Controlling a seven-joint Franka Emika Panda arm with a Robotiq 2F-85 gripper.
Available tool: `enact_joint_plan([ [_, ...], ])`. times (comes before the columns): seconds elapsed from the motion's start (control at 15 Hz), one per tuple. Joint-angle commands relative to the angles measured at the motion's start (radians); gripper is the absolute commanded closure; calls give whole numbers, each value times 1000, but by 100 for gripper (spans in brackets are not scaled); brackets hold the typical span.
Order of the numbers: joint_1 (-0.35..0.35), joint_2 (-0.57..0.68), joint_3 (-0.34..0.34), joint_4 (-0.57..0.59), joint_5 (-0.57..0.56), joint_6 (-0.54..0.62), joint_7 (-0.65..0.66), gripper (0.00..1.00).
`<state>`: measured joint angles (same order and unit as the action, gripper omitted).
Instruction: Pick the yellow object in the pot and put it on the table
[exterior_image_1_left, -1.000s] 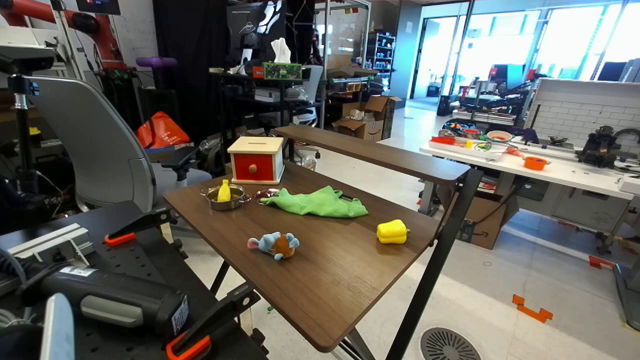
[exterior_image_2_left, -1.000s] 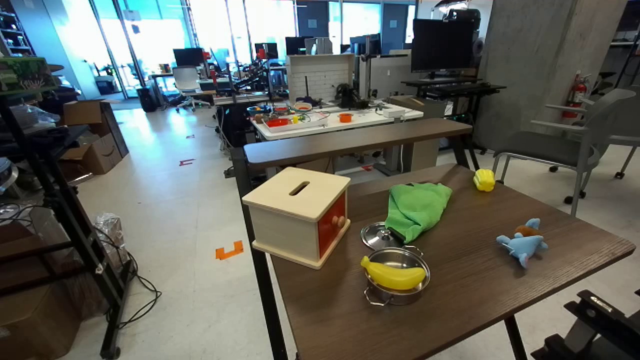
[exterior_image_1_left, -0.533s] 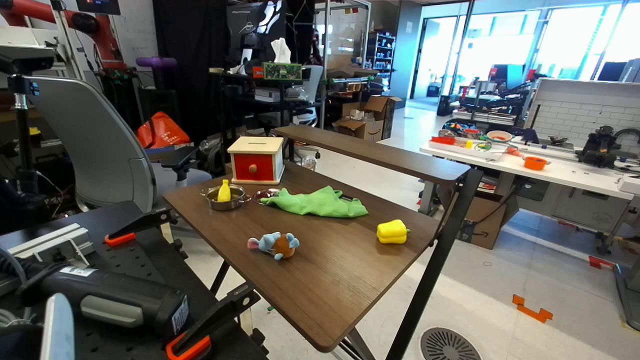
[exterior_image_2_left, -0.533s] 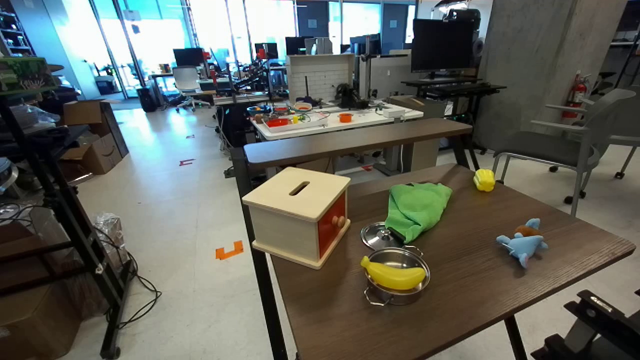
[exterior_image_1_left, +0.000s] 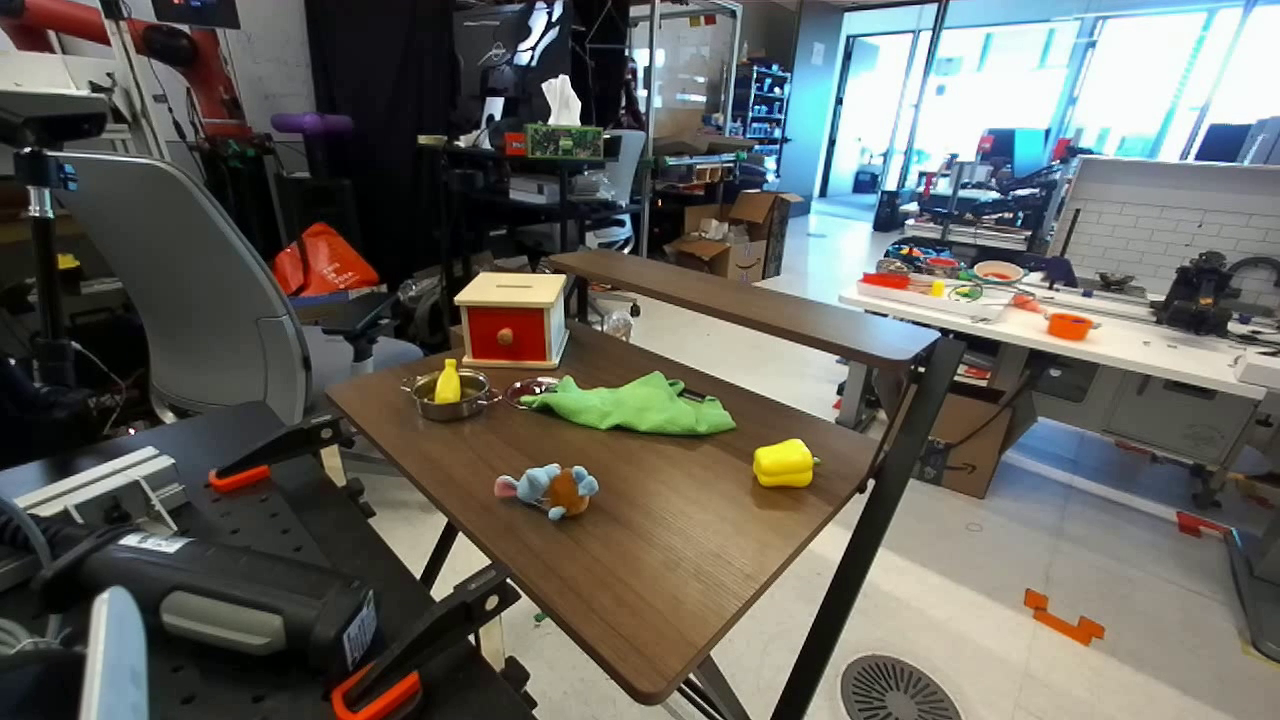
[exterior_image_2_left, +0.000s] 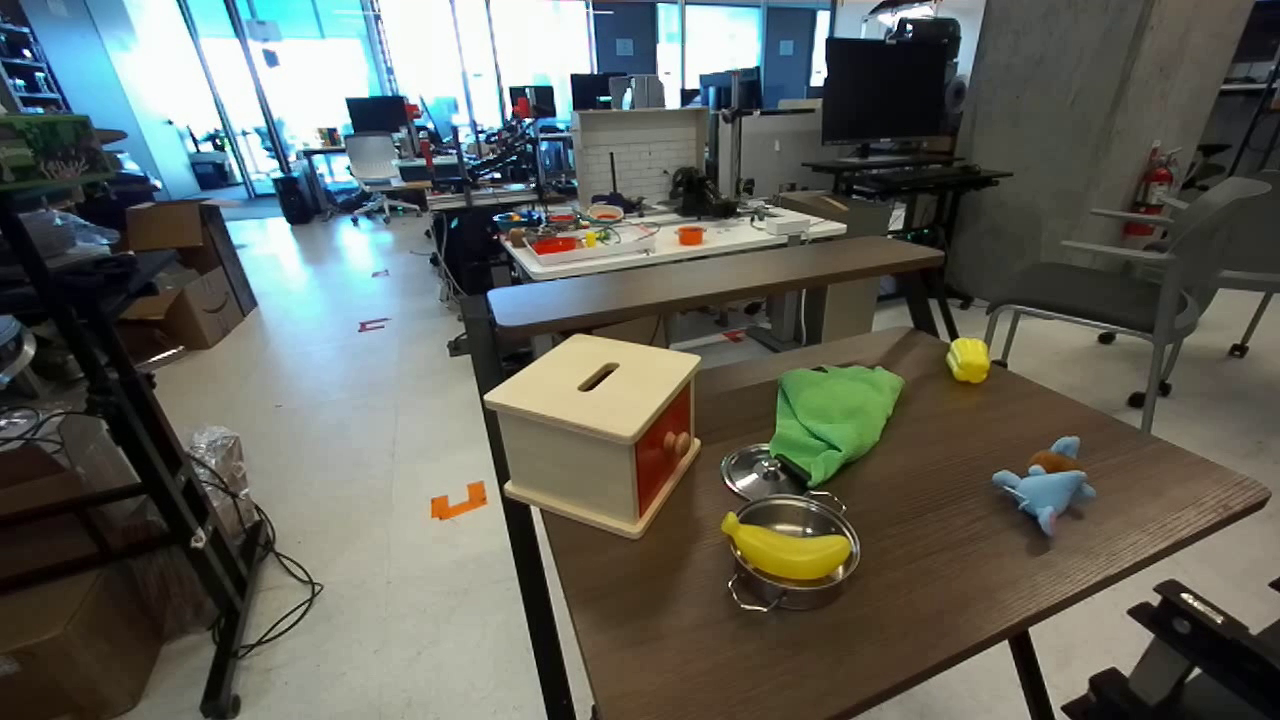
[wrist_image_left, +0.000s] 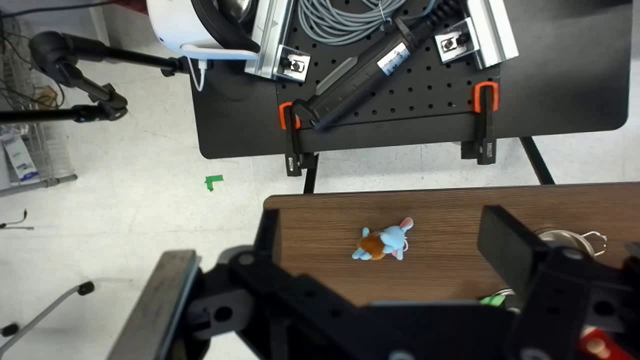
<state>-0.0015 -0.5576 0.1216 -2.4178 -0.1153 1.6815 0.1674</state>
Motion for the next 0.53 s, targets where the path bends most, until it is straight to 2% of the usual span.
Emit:
enact_joint_plan([
  [0.0,60,123,67,7,-23,89,28,0],
  [0.2,87,248,128,-6,-62,234,107,0],
  [0.47,106,415,165,-20,-145,482,226,0],
])
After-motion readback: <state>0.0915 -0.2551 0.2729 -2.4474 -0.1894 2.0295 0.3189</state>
